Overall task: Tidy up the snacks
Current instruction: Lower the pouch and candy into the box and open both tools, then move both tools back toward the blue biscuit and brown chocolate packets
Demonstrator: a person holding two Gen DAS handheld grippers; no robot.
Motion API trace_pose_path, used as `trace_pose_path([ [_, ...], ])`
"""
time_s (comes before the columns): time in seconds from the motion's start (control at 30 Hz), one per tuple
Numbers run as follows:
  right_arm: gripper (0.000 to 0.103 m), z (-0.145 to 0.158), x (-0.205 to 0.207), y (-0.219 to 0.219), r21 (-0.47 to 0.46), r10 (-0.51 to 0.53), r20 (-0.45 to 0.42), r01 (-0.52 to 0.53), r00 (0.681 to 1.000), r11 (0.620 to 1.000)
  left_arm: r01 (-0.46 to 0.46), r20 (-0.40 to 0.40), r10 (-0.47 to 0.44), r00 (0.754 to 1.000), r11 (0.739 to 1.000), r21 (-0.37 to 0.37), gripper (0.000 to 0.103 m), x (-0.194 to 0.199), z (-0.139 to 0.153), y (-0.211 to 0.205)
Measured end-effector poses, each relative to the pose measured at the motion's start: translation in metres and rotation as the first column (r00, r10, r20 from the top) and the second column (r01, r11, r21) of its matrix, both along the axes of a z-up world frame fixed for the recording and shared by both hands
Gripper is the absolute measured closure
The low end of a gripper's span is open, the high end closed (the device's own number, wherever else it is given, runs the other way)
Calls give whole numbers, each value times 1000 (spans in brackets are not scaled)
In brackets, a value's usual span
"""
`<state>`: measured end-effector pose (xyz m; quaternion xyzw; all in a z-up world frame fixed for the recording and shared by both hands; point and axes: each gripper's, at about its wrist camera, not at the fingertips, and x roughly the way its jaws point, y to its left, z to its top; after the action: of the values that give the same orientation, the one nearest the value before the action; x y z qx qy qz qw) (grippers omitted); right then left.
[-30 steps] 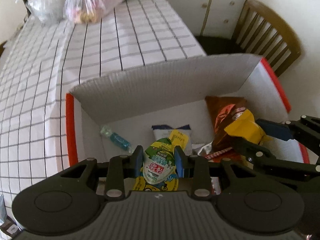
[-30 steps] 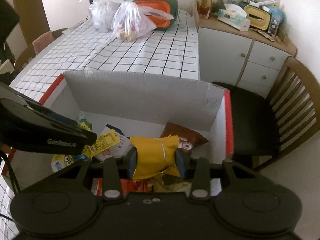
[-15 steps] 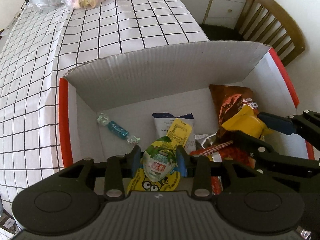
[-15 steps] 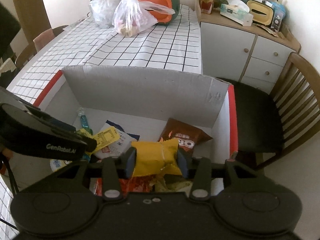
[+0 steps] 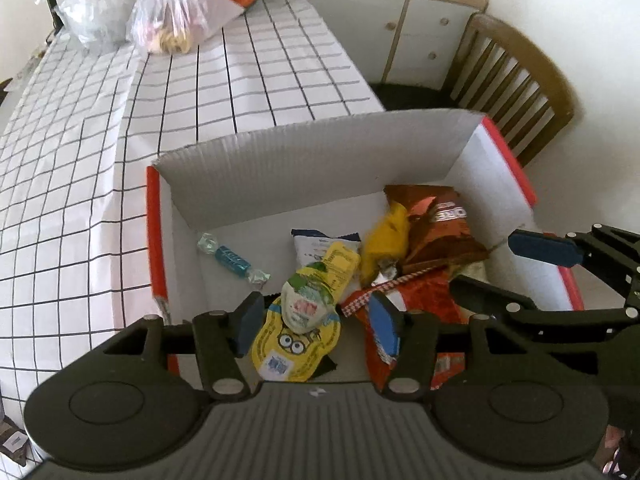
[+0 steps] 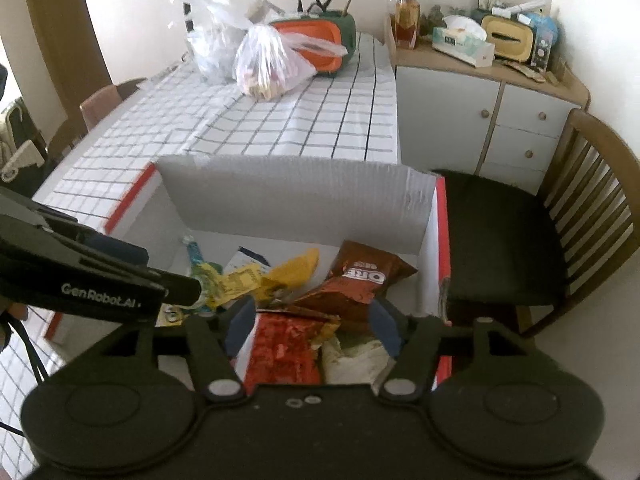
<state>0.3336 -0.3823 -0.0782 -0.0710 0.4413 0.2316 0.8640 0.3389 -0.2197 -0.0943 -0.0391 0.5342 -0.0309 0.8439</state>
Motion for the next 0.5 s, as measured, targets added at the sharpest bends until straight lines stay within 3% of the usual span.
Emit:
trace_pose_path([
  [0.5,20,49,-44,17,114,44,79,-53,996,992,3,200,-3,980,1000,0,37,-70,51,22],
])
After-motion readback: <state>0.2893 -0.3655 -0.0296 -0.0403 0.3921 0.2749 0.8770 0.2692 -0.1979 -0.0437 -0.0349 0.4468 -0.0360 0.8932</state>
